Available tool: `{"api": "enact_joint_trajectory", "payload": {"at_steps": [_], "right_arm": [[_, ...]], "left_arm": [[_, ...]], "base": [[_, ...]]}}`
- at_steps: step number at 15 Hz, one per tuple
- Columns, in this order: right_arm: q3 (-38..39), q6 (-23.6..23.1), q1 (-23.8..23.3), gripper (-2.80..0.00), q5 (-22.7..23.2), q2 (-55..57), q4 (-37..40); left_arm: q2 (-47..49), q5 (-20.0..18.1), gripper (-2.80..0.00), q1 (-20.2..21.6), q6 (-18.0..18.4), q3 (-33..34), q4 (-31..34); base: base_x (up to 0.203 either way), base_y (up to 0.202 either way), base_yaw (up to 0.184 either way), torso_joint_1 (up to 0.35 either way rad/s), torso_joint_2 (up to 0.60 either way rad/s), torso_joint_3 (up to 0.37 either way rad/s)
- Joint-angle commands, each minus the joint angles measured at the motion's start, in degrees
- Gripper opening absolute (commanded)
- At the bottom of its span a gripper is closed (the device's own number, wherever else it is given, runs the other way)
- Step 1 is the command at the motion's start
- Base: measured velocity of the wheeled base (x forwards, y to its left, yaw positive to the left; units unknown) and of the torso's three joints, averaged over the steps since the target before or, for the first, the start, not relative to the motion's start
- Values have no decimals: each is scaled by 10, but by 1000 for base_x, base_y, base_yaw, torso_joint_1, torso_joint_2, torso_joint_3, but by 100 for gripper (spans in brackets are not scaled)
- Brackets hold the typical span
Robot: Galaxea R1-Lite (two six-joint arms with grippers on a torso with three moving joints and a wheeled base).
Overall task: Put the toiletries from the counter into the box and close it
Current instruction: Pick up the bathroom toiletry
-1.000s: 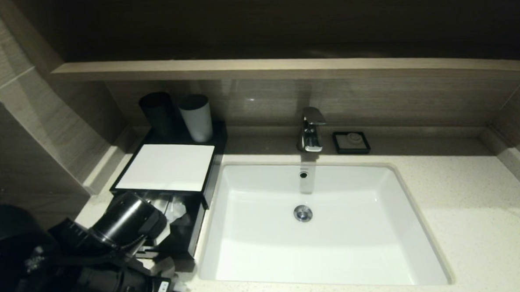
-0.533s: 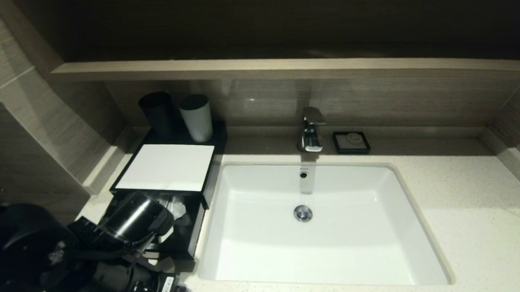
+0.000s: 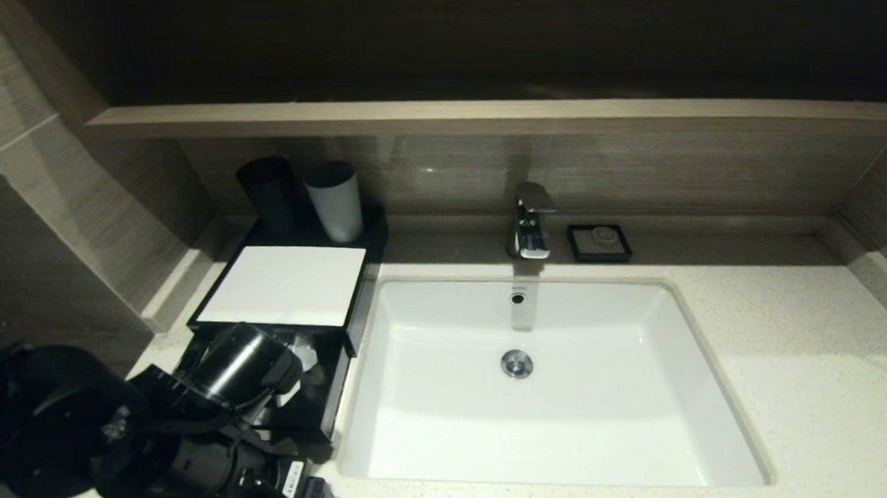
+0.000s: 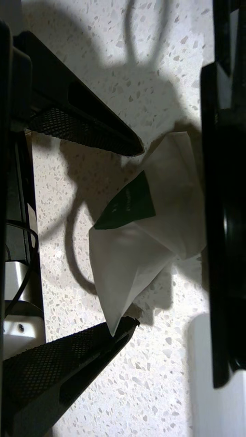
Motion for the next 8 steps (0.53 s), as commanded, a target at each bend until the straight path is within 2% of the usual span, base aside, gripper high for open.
{"api": "enact_joint_trajectory", "payload": {"at_steps": [1, 4, 8], "right_arm": [[0, 0, 0, -280, 0, 0, 0], [0, 0, 0, -280, 0, 0, 0], [0, 0, 0, -280, 0, 0, 0]], "left_arm": [[1, 1, 0, 1, -1, 0, -5], [6, 20, 0, 1, -1, 0, -11], [3, 22, 0, 1, 8, 0, -13]], "base": [[0, 0, 0, 0, 0, 0], [0, 0, 0, 0, 0, 0], [0, 0, 0, 0, 0, 0]]}}
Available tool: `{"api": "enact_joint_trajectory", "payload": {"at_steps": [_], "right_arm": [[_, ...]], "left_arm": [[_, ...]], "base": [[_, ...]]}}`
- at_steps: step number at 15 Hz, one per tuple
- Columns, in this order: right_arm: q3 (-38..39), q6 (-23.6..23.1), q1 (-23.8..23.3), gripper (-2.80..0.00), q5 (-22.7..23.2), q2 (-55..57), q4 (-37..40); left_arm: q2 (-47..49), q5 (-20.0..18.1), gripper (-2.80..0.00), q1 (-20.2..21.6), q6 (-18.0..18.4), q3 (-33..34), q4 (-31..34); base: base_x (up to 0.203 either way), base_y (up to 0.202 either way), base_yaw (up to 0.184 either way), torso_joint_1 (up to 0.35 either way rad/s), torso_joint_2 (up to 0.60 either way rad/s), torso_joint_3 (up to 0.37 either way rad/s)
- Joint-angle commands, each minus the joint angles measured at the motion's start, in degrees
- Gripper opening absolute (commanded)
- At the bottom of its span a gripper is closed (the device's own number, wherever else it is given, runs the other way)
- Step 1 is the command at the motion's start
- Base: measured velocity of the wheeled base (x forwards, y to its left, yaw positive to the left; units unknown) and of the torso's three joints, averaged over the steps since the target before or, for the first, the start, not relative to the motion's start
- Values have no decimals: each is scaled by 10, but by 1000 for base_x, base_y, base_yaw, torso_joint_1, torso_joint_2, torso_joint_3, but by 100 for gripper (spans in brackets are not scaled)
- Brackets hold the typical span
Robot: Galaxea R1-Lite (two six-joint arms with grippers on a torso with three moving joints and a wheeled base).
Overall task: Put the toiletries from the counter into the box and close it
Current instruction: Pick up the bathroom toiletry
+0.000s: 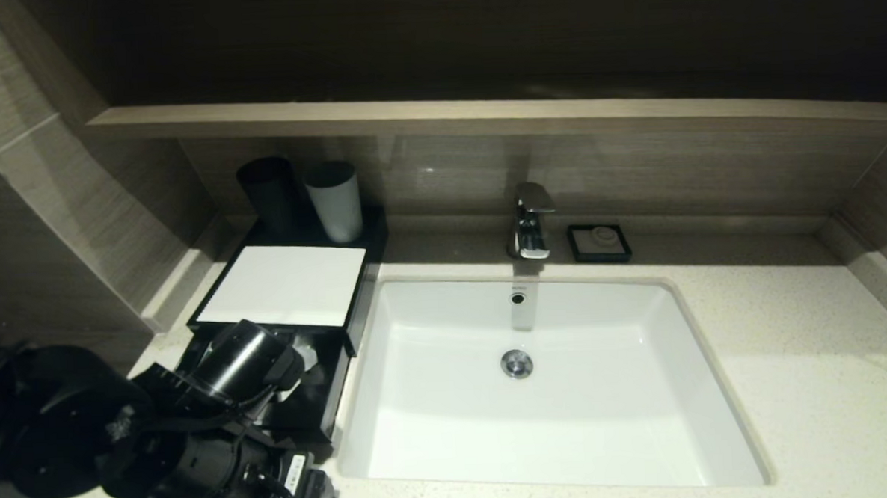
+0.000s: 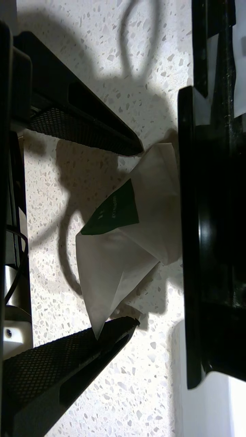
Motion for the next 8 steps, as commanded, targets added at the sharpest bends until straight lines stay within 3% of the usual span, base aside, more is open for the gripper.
{"api": "enact_joint_trajectory", "payload": {"at_steps": [1, 3, 8], "right_arm": [[0, 0, 0, -280, 0, 0, 0], [0, 0, 0, -280, 0, 0, 0], [0, 0, 0, -280, 0, 0, 0]], "left_arm": [[-1, 9, -280, 0, 15, 0, 1], [-1, 28, -280, 0, 19, 0, -5], [-21, 29, -280, 0, 19, 1, -1]], "base": [[0, 0, 0, 0, 0, 0], [0, 0, 0, 0, 0, 0], [0, 0, 0, 0, 0, 0]]}}
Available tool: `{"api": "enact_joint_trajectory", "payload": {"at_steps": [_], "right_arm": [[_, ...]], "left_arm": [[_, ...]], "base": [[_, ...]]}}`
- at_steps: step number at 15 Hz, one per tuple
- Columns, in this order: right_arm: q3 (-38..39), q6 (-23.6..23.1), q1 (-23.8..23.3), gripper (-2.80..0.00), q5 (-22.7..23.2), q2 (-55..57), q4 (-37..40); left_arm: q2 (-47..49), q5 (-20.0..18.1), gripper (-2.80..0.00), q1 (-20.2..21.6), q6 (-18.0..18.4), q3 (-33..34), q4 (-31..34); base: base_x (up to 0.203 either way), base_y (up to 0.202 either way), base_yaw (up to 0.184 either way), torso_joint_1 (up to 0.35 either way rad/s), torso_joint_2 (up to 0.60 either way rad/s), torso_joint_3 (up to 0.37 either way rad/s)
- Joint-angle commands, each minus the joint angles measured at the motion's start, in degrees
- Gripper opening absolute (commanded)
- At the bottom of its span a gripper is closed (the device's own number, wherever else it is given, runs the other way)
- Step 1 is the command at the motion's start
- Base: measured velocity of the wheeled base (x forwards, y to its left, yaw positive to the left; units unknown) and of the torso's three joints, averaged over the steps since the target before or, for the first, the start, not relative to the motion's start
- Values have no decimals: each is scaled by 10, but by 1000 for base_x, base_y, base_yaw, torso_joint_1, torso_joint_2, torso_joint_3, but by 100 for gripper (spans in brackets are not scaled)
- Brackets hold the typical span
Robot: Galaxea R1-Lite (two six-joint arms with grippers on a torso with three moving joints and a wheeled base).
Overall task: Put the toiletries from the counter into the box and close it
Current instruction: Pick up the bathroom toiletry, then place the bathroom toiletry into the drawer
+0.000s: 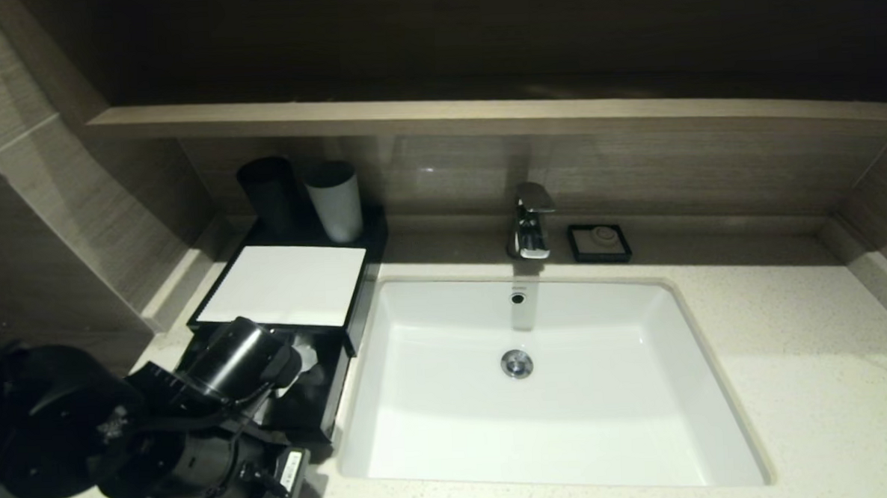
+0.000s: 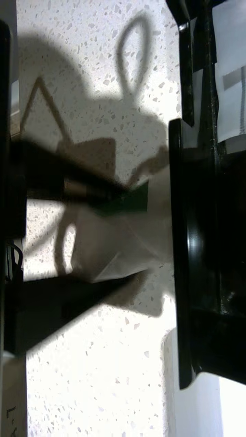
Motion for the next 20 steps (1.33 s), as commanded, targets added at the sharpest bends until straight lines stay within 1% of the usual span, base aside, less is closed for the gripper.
{"api": "enact_joint_trajectory", "payload": {"at_steps": [1, 3, 8, 10, 13, 17, 19, 20], "right_arm": [[0, 0, 0, -280, 0, 0, 0], [0, 0, 0, -280, 0, 0, 0], [0, 0, 0, -280, 0, 0, 0], [0, 0, 0, -280, 0, 0, 0], [0, 0, 0, -280, 0, 0, 0], [0, 0, 0, -280, 0, 0, 0], [0, 0, 0, -280, 0, 0, 0], [0, 0, 0, -280, 0, 0, 0]], "left_arm": [[-24, 0, -280, 0, 0, 1, 6], [-51, 0, -280, 0, 5, 1, 12], [-134, 0, -280, 0, 11, -3, 77], [-148, 0, -280, 0, 17, -16, 88], [-133, 0, -280, 16, 18, -64, 81], [-67, 0, -280, 43, 11, -148, 82], [-36, 0, -280, 46, -7, -173, 83], [-22, 0, -280, 46, -22, -185, 84]], "base": [[0, 0, 0, 0, 0, 0], [0, 0, 0, 0, 0, 0], [0, 0, 0, 0, 0, 0], [0, 0, 0, 0, 0, 0], [0, 0, 0, 0, 0, 0], [0, 0, 0, 0, 0, 0], [0, 0, 0, 0, 0, 0], [0, 0, 0, 0, 0, 0]]}}
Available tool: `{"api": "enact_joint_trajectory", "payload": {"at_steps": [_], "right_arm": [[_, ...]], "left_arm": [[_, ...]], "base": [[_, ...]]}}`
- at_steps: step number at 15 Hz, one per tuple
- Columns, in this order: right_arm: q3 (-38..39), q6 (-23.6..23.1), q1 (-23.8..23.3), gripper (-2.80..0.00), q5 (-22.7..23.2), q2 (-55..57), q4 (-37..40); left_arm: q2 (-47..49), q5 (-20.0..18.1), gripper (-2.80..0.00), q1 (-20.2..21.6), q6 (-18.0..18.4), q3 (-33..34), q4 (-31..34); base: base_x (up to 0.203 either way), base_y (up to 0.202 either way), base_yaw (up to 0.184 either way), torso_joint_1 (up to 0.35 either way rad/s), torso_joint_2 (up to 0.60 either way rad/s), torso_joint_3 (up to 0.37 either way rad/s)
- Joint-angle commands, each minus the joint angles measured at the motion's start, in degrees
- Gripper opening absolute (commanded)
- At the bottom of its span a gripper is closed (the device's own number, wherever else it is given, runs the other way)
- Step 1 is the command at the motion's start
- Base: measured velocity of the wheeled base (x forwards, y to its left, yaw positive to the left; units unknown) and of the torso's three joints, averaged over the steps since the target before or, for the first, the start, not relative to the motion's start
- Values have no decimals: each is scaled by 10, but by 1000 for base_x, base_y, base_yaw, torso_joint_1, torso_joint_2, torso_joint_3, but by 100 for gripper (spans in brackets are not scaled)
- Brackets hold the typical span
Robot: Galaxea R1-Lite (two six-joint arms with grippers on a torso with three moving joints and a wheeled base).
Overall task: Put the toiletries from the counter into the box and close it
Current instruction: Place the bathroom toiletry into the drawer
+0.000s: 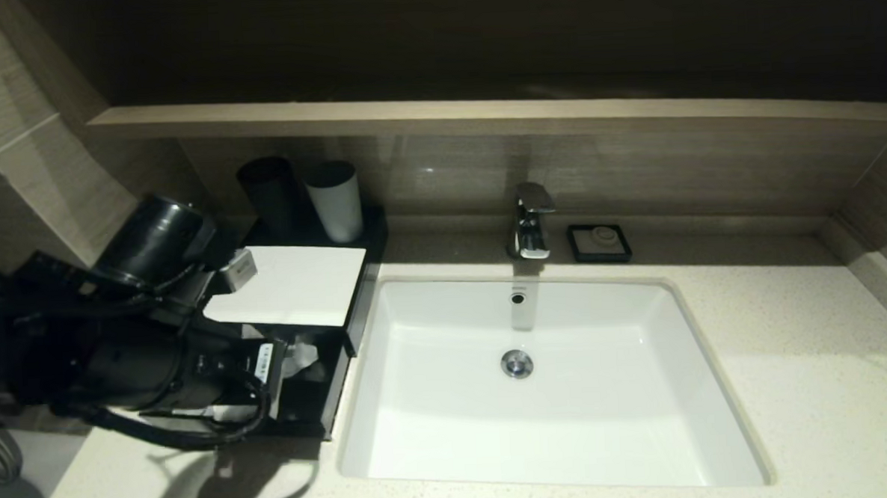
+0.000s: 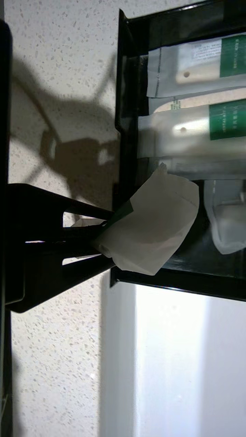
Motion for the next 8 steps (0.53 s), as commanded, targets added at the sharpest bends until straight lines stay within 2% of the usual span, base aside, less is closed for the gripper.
{"api": "enact_joint_trajectory", "payload": {"at_steps": [1, 5, 8], "right_arm": [[0, 0, 0, -280, 0, 0, 0], [0, 0, 0, -280, 0, 0, 0], [0, 0, 0, -280, 0, 0, 0]], "left_arm": [[52, 4, -280, 2, -28, -28, 2], [95, 26, -280, 6, -96, -54, 2], [116, 27, -280, 19, -113, -62, -2]], "base": [[0, 0, 0, 0, 0, 0], [0, 0, 0, 0, 0, 0], [0, 0, 0, 0, 0, 0]]}}
